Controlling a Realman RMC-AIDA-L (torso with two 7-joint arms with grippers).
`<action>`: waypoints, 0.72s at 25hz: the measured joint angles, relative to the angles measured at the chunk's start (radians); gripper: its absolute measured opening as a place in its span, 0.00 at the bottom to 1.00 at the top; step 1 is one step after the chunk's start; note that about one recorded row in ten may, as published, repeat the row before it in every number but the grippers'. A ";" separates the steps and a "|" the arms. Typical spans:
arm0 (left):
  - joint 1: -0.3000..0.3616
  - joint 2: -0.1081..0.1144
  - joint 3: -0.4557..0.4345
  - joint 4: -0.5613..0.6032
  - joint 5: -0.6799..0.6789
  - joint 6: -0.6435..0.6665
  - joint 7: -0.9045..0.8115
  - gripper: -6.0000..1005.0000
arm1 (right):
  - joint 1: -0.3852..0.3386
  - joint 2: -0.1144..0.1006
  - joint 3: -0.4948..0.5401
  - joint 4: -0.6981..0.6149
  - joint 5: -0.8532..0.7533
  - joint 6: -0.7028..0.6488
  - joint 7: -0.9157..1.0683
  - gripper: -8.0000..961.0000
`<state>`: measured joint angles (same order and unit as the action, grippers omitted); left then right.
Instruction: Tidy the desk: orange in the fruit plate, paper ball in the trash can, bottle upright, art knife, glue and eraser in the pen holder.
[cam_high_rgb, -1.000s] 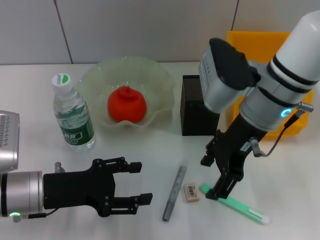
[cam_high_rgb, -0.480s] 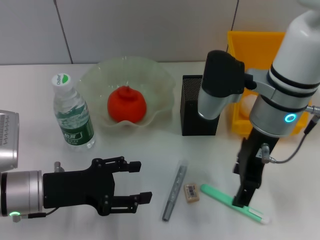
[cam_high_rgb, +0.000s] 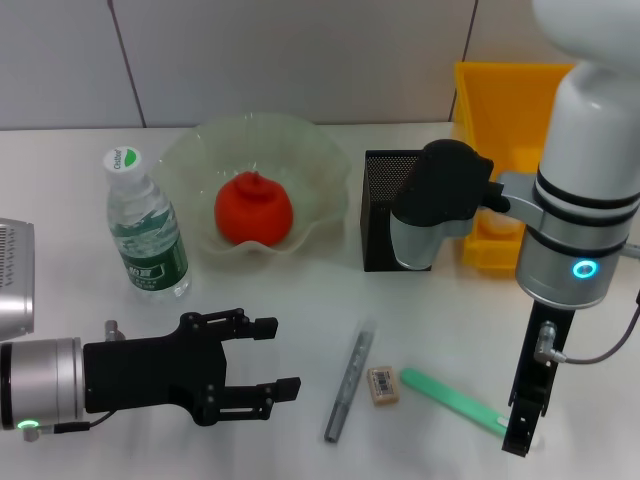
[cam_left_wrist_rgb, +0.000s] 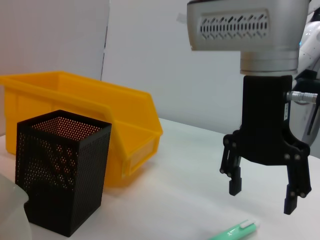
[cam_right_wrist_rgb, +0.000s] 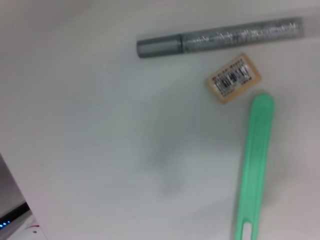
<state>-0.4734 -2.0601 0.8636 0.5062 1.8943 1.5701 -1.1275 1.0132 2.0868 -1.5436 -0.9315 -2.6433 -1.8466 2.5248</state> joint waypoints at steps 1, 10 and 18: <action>0.000 0.000 0.000 0.000 0.000 0.000 0.000 0.78 | -0.003 0.000 0.000 0.006 0.000 0.005 0.010 0.81; -0.002 0.000 0.002 0.004 0.001 -0.008 0.002 0.78 | -0.023 0.005 -0.016 0.048 0.002 0.080 0.087 0.81; -0.004 0.000 0.001 0.008 0.002 -0.012 0.006 0.78 | -0.033 0.006 -0.095 0.049 0.003 0.115 0.099 0.81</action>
<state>-0.4773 -2.0600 0.8645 0.5146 1.8961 1.5585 -1.1211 0.9798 2.0924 -1.6381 -0.8820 -2.6404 -1.7316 2.6239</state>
